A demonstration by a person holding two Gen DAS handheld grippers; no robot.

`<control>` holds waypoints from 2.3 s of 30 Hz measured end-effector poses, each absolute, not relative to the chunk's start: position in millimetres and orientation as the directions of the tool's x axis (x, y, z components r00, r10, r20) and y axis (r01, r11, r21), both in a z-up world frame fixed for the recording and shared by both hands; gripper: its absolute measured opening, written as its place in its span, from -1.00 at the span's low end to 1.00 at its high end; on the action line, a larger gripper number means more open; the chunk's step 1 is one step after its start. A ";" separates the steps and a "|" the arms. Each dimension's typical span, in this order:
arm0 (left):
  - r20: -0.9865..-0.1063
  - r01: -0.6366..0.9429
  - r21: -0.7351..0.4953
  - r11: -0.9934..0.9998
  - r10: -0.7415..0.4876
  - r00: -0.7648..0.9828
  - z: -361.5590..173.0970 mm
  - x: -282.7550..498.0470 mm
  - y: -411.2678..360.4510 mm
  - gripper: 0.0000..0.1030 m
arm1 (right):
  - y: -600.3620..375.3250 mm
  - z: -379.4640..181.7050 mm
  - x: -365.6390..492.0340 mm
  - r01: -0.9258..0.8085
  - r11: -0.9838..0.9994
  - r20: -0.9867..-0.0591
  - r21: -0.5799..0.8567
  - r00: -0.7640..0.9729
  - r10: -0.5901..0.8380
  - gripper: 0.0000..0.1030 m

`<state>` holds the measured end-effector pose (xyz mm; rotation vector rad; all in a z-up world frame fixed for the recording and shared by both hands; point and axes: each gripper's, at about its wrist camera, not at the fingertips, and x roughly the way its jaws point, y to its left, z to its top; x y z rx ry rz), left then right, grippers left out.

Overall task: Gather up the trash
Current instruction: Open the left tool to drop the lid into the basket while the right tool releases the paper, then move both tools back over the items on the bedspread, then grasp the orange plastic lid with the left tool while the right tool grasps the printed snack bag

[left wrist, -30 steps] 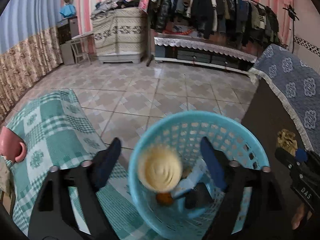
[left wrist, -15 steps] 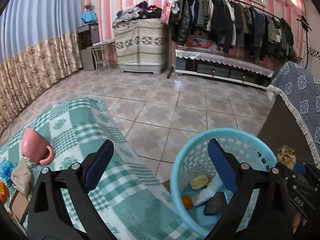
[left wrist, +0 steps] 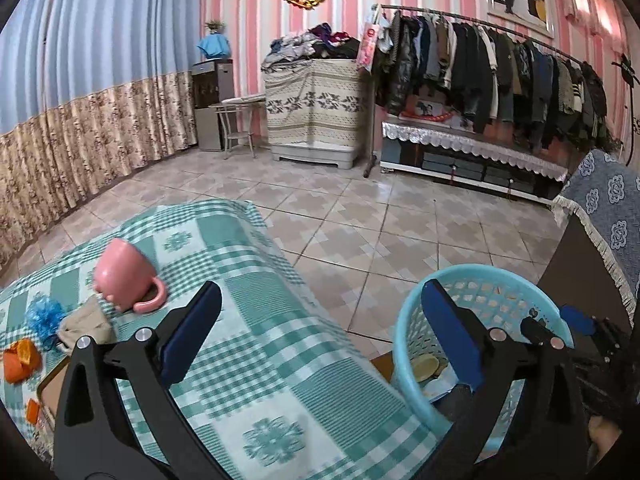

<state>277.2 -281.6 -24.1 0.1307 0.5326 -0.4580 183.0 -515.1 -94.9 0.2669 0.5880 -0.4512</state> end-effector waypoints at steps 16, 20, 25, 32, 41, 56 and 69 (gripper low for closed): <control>-0.474 0.284 0.007 0.959 -0.246 0.846 -1.5 256.2 -160.0 0.89 | -467.7 -57.6 180.5 0.417 0.901 -0.540 0.120 0.789 -0.294 0.75; -0.471 0.230 0.009 0.973 -0.198 0.860 0.2 250.6 -122.8 0.89 | -441.5 -41.3 183.8 0.367 0.922 -0.512 0.120 0.819 -0.259 0.75; -0.478 0.141 0.013 0.990 -0.118 0.871 -5.0 241.0 -69.3 0.89 | -405.0 -32.6 192.1 0.298 0.942 -0.501 0.155 0.845 -0.185 0.75; -0.499 0.016 -0.011 1.000 -0.020 0.867 -15.0 229.3 7.1 0.89 | -340.6 -43.6 206.7 0.188 0.972 -0.514 0.139 0.853 -0.092 0.75; -0.586 -0.094 0.001 0.996 0.077 0.807 -61.3 221.8 82.8 0.89 | -277.2 -73.1 222.1 0.094 0.990 -0.565 0.107 0.825 -0.017 0.75; -0.694 -0.075 -0.051 0.996 0.019 0.719 -108.9 262.5 92.6 0.89 | -262.6 -101.9 228.2 0.064 0.998 -0.619 0.023 0.784 -0.036 0.75; -0.756 0.036 -0.171 0.985 -0.154 0.636 -125.3 305.1 70.4 0.34 | -248.3 -102.7 233.8 0.033 0.999 -0.629 -0.016 0.776 -0.036 0.75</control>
